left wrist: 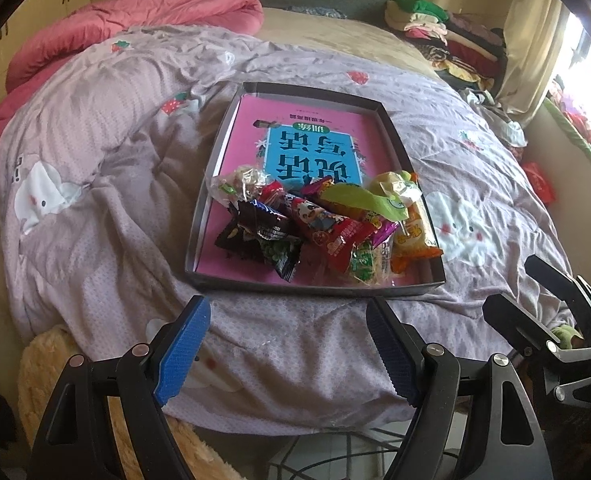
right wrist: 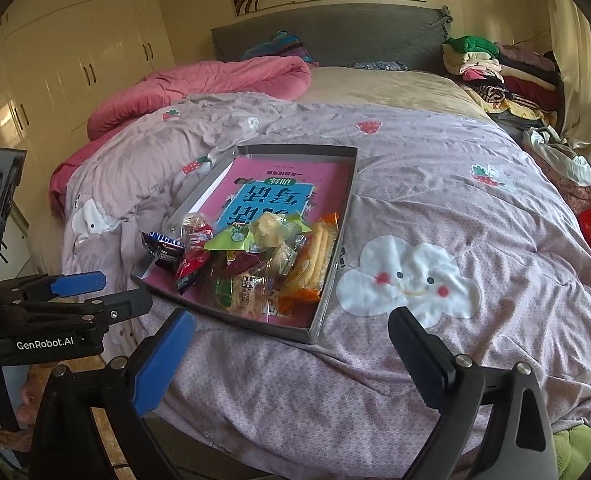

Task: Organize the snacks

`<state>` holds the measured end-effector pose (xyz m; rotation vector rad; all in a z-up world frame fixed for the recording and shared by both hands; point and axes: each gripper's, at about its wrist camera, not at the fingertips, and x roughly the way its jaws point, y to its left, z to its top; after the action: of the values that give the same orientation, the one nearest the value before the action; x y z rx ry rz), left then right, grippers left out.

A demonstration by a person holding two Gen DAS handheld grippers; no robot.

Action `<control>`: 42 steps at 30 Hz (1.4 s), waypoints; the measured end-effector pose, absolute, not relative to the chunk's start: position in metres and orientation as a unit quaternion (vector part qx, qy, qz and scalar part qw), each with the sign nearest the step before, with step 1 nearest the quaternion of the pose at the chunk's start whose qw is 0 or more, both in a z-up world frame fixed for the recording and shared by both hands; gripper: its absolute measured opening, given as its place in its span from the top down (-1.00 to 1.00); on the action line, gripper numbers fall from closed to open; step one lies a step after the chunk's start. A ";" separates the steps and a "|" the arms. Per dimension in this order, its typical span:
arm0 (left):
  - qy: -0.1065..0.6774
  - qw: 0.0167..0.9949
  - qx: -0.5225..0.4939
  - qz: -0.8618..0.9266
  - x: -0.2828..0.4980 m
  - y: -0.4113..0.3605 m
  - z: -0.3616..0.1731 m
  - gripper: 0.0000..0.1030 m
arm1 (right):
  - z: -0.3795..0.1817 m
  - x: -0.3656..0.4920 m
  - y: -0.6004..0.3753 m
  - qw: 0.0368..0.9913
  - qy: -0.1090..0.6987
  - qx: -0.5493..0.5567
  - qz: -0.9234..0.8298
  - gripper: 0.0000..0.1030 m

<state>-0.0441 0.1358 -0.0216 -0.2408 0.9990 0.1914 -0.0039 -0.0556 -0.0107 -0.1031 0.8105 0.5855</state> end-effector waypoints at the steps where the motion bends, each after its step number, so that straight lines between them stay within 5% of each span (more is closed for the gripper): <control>1: 0.477 0.866 -0.115 0.092 -0.044 0.136 -0.022 -0.58 | -0.011 -0.004 -0.056 0.876 0.389 -0.049 0.280 -0.91; 42: 0.468 0.872 -0.107 0.091 -0.046 0.132 -0.016 -0.58 | -0.007 -0.006 -0.059 0.887 0.369 -0.056 0.273 -0.92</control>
<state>-0.0460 0.1321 -0.0156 -0.2236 0.9786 0.1908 -0.0062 -0.0592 -0.0066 -0.1157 0.7680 0.5666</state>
